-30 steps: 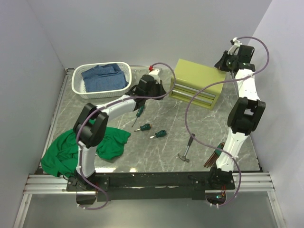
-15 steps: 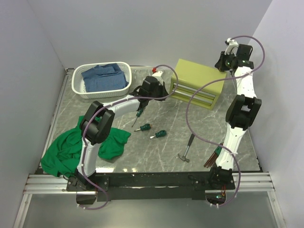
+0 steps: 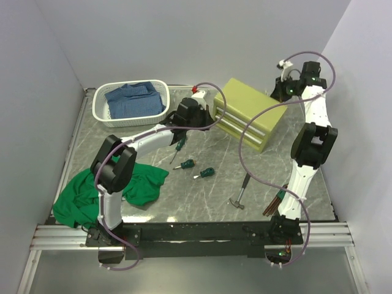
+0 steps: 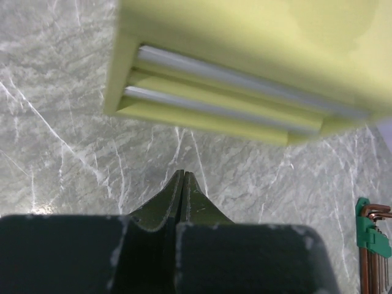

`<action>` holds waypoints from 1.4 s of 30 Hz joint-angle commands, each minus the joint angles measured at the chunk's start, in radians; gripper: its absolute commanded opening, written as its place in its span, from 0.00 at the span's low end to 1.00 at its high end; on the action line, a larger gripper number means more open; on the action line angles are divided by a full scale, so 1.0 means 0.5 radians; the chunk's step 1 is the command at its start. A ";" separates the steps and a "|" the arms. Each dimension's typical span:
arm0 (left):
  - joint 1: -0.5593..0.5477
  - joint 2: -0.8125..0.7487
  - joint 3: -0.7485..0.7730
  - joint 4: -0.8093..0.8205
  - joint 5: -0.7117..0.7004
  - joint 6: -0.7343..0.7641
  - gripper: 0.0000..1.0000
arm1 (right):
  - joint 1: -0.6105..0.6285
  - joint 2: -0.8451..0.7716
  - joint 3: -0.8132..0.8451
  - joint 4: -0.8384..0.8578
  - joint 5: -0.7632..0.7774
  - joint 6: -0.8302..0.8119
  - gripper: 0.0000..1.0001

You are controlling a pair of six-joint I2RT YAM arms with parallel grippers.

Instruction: Sort the tools into containers

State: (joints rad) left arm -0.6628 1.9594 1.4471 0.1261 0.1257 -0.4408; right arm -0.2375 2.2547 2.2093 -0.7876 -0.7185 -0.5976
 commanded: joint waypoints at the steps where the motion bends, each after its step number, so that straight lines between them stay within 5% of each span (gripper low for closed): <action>1: -0.015 -0.161 -0.047 0.012 -0.030 0.023 0.01 | 0.177 0.127 -0.234 -1.143 -0.085 -0.189 0.00; 5: -0.018 -0.249 -0.124 -0.013 -0.119 -0.069 0.07 | 0.202 -0.064 -0.534 -0.975 -0.097 -0.118 0.00; 9: -0.012 -0.357 -0.307 -0.004 -0.202 -0.222 0.53 | 0.260 -0.214 -0.679 -0.965 -0.112 -0.081 0.00; 11: 0.025 -0.412 -0.354 -0.037 -0.187 -0.272 0.63 | 0.269 -0.303 -0.771 -0.886 -0.103 0.016 0.04; 14: 0.202 -0.458 -0.412 -0.105 0.075 -0.485 0.72 | 0.248 -0.365 -0.771 -0.775 -0.033 0.158 0.22; 16: 0.416 -0.443 -0.461 0.026 0.355 -0.645 0.70 | 0.187 -0.389 -0.704 -0.723 0.007 0.225 0.39; 19: 0.604 -0.300 -0.520 0.269 0.797 -0.848 0.65 | 0.122 -0.447 -0.654 -0.668 0.075 0.281 0.49; 25: 0.700 0.102 -0.412 0.971 1.322 -1.217 0.51 | 0.073 -0.625 -0.685 -0.349 0.228 0.449 0.55; 37: 0.580 0.495 -0.247 1.349 1.344 -1.545 0.55 | 0.401 -0.837 -0.531 0.062 0.139 1.001 0.57; 42: 0.473 0.594 -0.102 1.135 1.264 -1.459 0.54 | 0.475 -0.834 -0.590 0.087 0.127 1.017 0.57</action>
State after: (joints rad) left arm -0.3809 2.2246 1.3331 0.7021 0.7650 -1.1900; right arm -0.0051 1.8656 1.9293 -0.7837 -0.6453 -0.1383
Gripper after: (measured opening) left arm 0.538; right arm 0.573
